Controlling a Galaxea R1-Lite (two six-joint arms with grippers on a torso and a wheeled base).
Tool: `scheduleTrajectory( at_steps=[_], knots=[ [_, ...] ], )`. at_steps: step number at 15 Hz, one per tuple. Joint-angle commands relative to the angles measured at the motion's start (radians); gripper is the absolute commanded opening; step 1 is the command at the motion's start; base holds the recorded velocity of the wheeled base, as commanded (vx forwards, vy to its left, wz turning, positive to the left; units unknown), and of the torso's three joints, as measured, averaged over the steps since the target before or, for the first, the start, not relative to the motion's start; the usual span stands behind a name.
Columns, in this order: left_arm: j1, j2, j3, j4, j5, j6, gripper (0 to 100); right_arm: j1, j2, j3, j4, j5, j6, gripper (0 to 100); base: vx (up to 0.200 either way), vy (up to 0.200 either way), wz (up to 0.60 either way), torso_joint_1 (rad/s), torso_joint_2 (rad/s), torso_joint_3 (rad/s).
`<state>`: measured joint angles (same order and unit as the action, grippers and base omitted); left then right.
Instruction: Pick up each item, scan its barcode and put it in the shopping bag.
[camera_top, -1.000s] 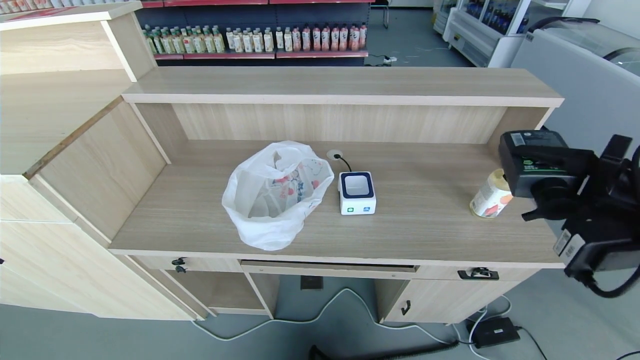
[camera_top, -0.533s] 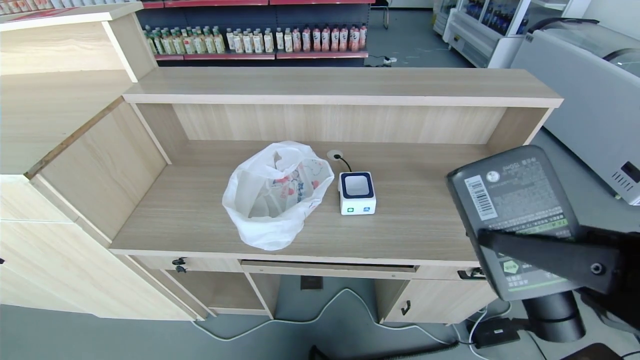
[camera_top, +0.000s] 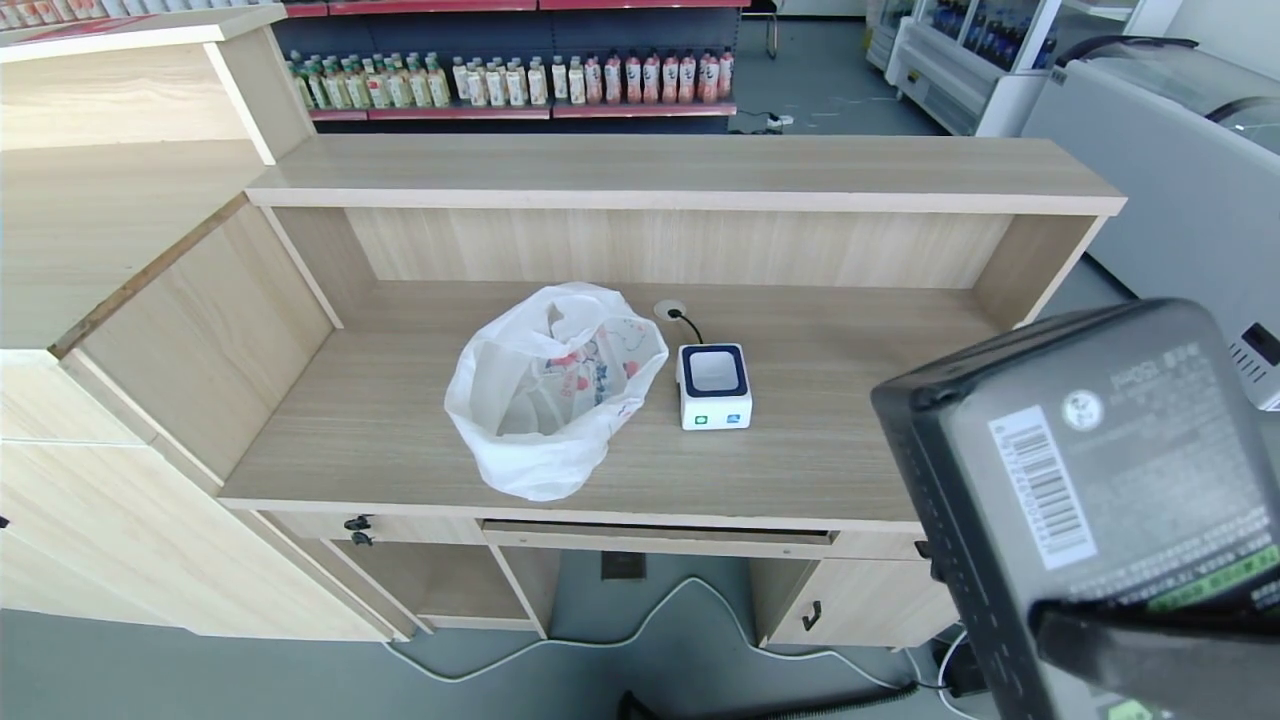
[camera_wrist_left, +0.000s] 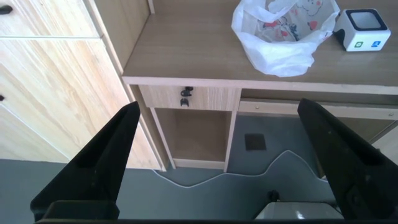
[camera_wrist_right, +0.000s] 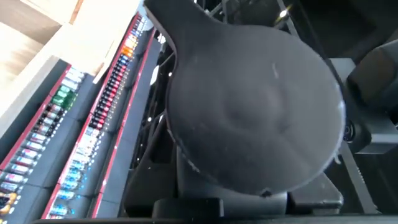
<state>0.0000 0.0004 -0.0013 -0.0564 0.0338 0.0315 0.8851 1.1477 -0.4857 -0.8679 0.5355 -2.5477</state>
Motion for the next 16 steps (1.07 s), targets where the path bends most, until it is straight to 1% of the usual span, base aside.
scheduleTrajectory(
  at_steps=[1, 2, 8, 10, 13, 16],
  knots=[
    [0.0, 0.0, 0.0, 0.0, 0.001, 0.001, 100, 0.026, 0.007, 0.006, 0.0, 0.001, 0.001, 0, 0.0, 0.0, 0.0, 0.0, 0.0, 0.0],
    [0.0, 0.0, 0.0, 0.0, 0.001, 0.001, 100, 0.038, 0.004, 0.01, 0.0, 0.001, -0.003, 0, 0.0, 0.0, 0.0, 0.0, 0.0, 0.0],
    [0.0, 0.0, 0.001, 0.0, 0.001, 0.001, 100, 0.034, 0.018, 0.015, 0.007, 0.001, -0.005, 0, 0.0, 0.0, 0.0, 0.0, 0.0, 0.0],
    [0.0, 0.0, 0.0, 0.0, 0.001, 0.001, 100, 0.012, 0.007, 0.016, 0.01, 0.006, 0.0, 0, 0.0, 0.0, 0.0, 0.0, 0.0, 0.0],
    [0.0, 0.0, 0.0, 0.0, 0.001, 0.001, 100, -0.043, -0.028, 0.027, 0.024, 0.063, 0.004, 0, 0.0, 0.0, 0.0, 0.0, 0.0, 0.0],
    [0.0, 0.0, 0.0, 0.0, 0.001, 0.001, 100, -0.051, -0.052, 0.027, 0.069, 0.073, 0.004, 0, 0.0, 0.0, 0.0, 0.0, 0.0, 0.0]
  ],
)
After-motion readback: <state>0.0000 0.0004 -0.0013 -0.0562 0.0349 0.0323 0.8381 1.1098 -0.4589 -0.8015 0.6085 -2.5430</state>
